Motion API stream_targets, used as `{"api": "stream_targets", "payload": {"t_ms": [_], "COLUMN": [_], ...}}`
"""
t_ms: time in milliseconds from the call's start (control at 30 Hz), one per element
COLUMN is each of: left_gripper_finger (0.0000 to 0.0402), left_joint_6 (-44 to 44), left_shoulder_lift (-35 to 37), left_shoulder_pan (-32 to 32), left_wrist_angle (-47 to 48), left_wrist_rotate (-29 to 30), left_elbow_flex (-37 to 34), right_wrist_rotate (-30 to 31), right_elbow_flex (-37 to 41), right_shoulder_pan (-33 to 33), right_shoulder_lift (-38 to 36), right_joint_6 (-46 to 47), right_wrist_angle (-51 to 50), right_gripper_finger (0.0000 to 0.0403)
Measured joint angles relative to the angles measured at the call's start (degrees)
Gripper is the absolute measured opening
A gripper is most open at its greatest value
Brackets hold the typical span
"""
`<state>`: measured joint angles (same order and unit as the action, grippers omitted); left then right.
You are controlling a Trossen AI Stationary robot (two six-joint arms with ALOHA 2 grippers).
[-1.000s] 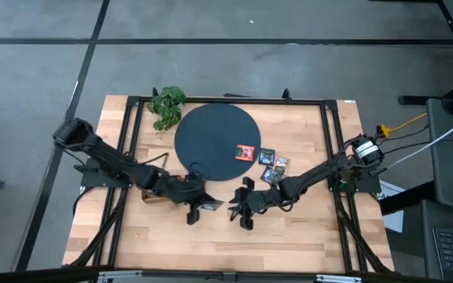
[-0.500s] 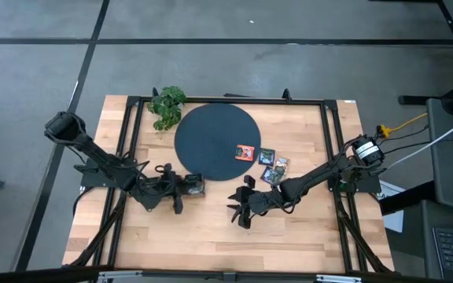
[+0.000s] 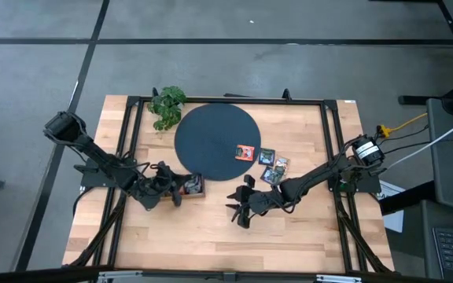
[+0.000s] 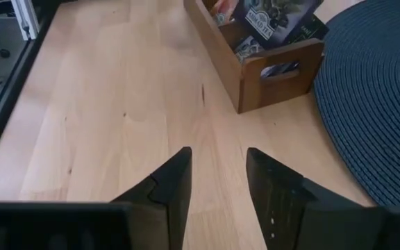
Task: Pick & Place Tea
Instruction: Put the purple tea bag into the right section of the wooden organizer
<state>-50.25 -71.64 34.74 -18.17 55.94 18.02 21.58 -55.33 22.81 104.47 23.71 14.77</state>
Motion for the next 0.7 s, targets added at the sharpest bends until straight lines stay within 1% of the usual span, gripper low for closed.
{"api": "stream_targets", "payload": {"t_ms": [200,333,533,633,700], "left_gripper_finger": [0.0009,0.0008,0.0005,0.0013,0.0025], "left_joint_6": [-0.43,-3.0,-3.11,-2.92,-1.85], "left_shoulder_lift": [-0.76,-2.73,-8.11,-10.62,-12.0], "left_shoulder_pan": [-1.92,-3.12,-3.48,-3.48,-3.45], "left_wrist_angle": [-0.07,-0.79,-7.5,-8.97,-9.92], "left_wrist_rotate": [-0.56,-1.04,-0.52,-0.55,-1.64], "left_elbow_flex": [-0.04,-0.06,-0.07,-0.07,-0.07], "right_wrist_rotate": [3.35,3.57,3.54,3.81,3.62], "right_elbow_flex": [0.02,0.04,0.04,0.04,0.02], "right_shoulder_pan": [-0.09,-0.19,-0.96,-1.9,-2.45], "right_shoulder_lift": [0.0,0.0,0.0,0.0,0.0], "right_joint_6": [-0.07,-0.16,-1.71,-1.94,-2.39], "right_wrist_angle": [1.3,3.81,8.09,12.24,14.79], "right_gripper_finger": [0.014,0.014,0.014,0.014,0.014]}}
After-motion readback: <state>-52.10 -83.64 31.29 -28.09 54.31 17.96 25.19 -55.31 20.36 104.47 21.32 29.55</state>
